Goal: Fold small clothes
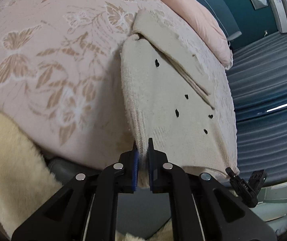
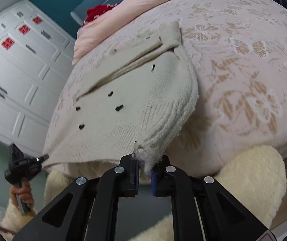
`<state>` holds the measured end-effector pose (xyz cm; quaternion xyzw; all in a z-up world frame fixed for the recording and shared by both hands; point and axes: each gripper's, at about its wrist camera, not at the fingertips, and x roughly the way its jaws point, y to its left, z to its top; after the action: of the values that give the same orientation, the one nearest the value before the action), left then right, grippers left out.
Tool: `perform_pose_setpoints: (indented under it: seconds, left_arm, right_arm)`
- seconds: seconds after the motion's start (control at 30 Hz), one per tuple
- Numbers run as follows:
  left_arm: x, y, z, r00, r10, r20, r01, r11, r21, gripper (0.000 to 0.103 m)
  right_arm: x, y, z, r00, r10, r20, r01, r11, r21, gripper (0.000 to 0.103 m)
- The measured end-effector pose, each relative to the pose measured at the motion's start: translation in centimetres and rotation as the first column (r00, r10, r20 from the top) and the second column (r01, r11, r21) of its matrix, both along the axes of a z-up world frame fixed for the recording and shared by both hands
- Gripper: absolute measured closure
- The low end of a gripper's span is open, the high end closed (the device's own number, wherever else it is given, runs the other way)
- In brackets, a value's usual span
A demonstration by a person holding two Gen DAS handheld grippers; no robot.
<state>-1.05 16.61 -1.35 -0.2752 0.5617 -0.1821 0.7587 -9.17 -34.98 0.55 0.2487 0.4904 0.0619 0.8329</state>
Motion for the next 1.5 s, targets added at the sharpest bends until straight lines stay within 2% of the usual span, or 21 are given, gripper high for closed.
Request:
perform_pose_setpoints:
  seconds: [0.13,0.23,0.3,0.4,0.5,0.57,0.67,0.7,0.73,0.8,0.87,0.9,0.93,1.0,1.1,1.2,1.27,1.3,1.33,1.4,1.5]
  left_arm:
    - [-6.7,0.3,0.8,0.989,-0.123,-0.078,0.128,0.990,0.061,0.098]
    - [-10.0,1.2,3.3,0.986,-0.136,-0.094,0.141,0.989,0.051,0.099]
    - [-9.7,1.9,5.9,0.994,-0.094,-0.047,0.095,0.995,0.029,0.099]
    - [-5.3,1.1,9.7,0.992,-0.065,0.108,0.064,0.998,0.007,0.099]
    - [1.8,-1.2,11.4,0.966,-0.061,0.253,0.051,0.998,0.047,0.099]
    - [7.5,-2.8,11.2,0.953,-0.042,0.299,0.021,0.997,0.072,0.099]
    - [15.2,-5.0,9.5,0.931,0.008,0.364,-0.062,0.989,0.137,0.098]
    - [17.7,-5.6,8.0,0.935,0.022,0.354,-0.080,0.985,0.151,0.094]
    - [19.9,-5.9,6.2,0.948,0.043,0.316,-0.108,0.976,0.191,0.081]
    - [22.9,-5.7,2.6,0.978,0.111,0.177,-0.152,0.960,0.234,0.064]
    - [23.2,-4.7,0.6,0.983,0.150,0.106,-0.165,0.975,0.148,0.063]
    - [23.0,-4.3,0.1,0.985,0.140,0.101,-0.151,0.982,0.114,0.052]
    - [22.7,-4.4,-0.2,0.987,0.121,0.105,-0.133,0.984,0.116,0.032]
    - [22.2,-5.2,-0.8,0.989,0.080,0.124,-0.098,0.984,0.150,0.015]
    - [22.4,-7.5,-2.9,0.994,-0.025,0.102,0.004,0.980,0.199,0.015]
    - [22.8,-9.4,-4.8,0.993,-0.079,0.082,0.056,0.966,0.251,0.017]
    - [22.8,-10.1,-5.3,0.991,-0.095,0.091,0.064,0.953,0.295,0.027]
    - [22.8,-10.3,-5.3,0.990,-0.107,0.092,0.072,0.943,0.324,0.042]
    - [22.7,-10.3,-5.2,0.988,-0.119,0.095,0.080,0.935,0.347,0.061]
    - [22.5,-9.6,-4.6,0.986,-0.126,0.106,0.083,0.938,0.337,0.088]
    - [21.5,-8.3,-2.4,0.983,-0.104,0.154,0.055,0.955,0.292,0.097]
  right_arm:
    - [-6.4,2.1,0.0,0.965,0.225,-0.134,-0.230,0.973,-0.027,0.094]
    - [-10.0,2.1,2.5,0.937,0.318,-0.141,-0.320,0.947,0.012,0.099]
    - [-9.9,1.1,5.2,0.952,0.297,-0.079,-0.296,0.955,0.025,0.099]
    - [-6.1,-0.9,9.8,0.966,0.233,0.112,-0.235,0.972,0.003,0.099]
    - [0.9,-2.4,12.1,0.942,0.171,0.289,-0.169,0.985,-0.034,0.099]
    - [6.9,-3.8,11.6,0.932,0.097,0.348,-0.100,0.995,-0.010,0.099]
    - [15.1,-5.0,8.4,0.935,-0.032,0.354,0.043,0.999,-0.024,0.095]
    - [17.2,-5.4,6.7,0.937,-0.084,0.338,0.099,0.995,-0.028,0.092]
    - [18.9,-5.9,5.1,0.943,-0.142,0.301,0.165,0.985,-0.051,0.090]
    - [20.4,-6.8,2.4,0.947,-0.219,0.235,0.237,0.970,-0.049,0.088]
    - [20.0,-7.5,1.0,0.940,-0.266,0.212,0.280,0.959,-0.038,0.072]
    - [19.5,-7.6,0.6,0.938,-0.269,0.216,0.285,0.957,-0.046,0.053]
    - [19.0,-7.6,0.3,0.939,-0.263,0.221,0.283,0.957,-0.065,0.042]
    - [18.7,-7.2,-0.6,0.953,-0.215,0.211,0.244,0.963,-0.117,0.041]
    - [20.1,-6.3,-2.5,0.978,-0.155,0.138,0.181,0.961,-0.210,0.038]
    - [21.6,-5.3,-4.6,0.989,-0.127,0.079,0.142,0.959,-0.244,0.034]
    - [22.0,-4.6,-5.7,0.991,-0.130,0.045,0.137,0.956,-0.258,0.034]
    - [22.1,-4.3,-6.0,0.992,-0.124,0.038,0.129,0.957,-0.261,0.038]
    - [22.0,-4.0,-6.0,0.993,-0.112,0.038,0.118,0.959,-0.259,0.055]
    - [21.5,-3.5,-5.7,0.995,-0.090,0.038,0.098,0.955,-0.280,0.088]
    - [19.6,-3.6,-3.3,0.991,-0.080,0.111,0.105,0.965,-0.238,0.091]
